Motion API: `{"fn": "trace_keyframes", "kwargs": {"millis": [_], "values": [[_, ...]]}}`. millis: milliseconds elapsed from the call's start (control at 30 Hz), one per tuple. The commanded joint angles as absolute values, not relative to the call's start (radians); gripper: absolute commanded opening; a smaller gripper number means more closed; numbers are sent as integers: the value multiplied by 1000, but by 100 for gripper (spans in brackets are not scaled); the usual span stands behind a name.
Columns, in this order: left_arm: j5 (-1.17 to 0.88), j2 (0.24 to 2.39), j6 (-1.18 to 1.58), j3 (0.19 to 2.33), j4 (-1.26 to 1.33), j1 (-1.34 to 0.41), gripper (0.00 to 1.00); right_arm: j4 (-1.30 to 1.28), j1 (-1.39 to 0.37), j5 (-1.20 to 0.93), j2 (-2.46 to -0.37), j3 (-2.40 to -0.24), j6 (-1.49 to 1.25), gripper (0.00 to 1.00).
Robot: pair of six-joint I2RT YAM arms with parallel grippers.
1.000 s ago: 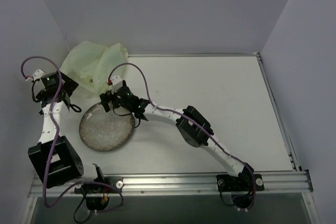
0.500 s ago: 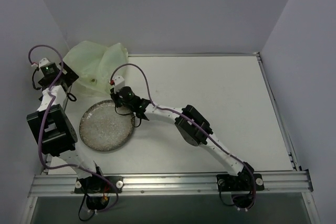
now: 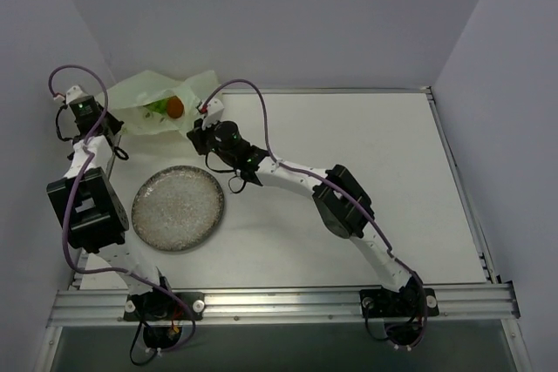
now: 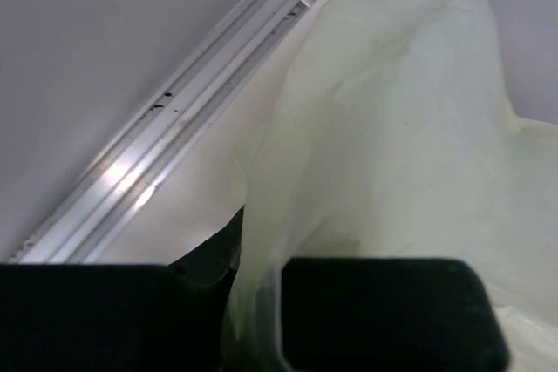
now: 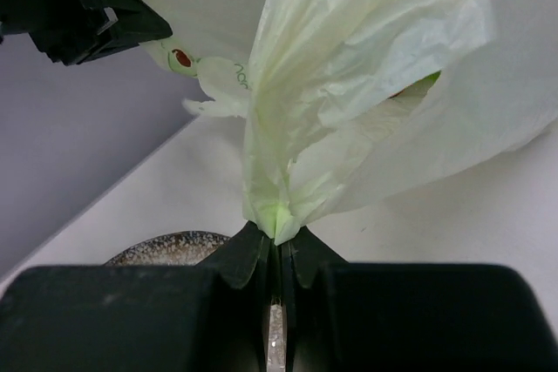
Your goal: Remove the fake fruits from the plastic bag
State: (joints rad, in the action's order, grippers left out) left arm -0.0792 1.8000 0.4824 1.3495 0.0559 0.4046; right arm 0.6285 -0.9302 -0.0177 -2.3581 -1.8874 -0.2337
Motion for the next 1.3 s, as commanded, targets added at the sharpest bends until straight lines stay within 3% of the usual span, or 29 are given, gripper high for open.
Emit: {"fn": "trace_keyframes", "kwargs": {"millis": [0,233,1267], "values": [[-97,1634,593,1339,170,351,2,641,-914,-67,-2281,-1910,-294,0],[-120,1488,644,1434,75,321,3,548,-907,-54,-2209,-1919,-339,0],[-302,1563,859,1617,2,327,2,313,-897,43,-2106,-2122,-267,0]]}}
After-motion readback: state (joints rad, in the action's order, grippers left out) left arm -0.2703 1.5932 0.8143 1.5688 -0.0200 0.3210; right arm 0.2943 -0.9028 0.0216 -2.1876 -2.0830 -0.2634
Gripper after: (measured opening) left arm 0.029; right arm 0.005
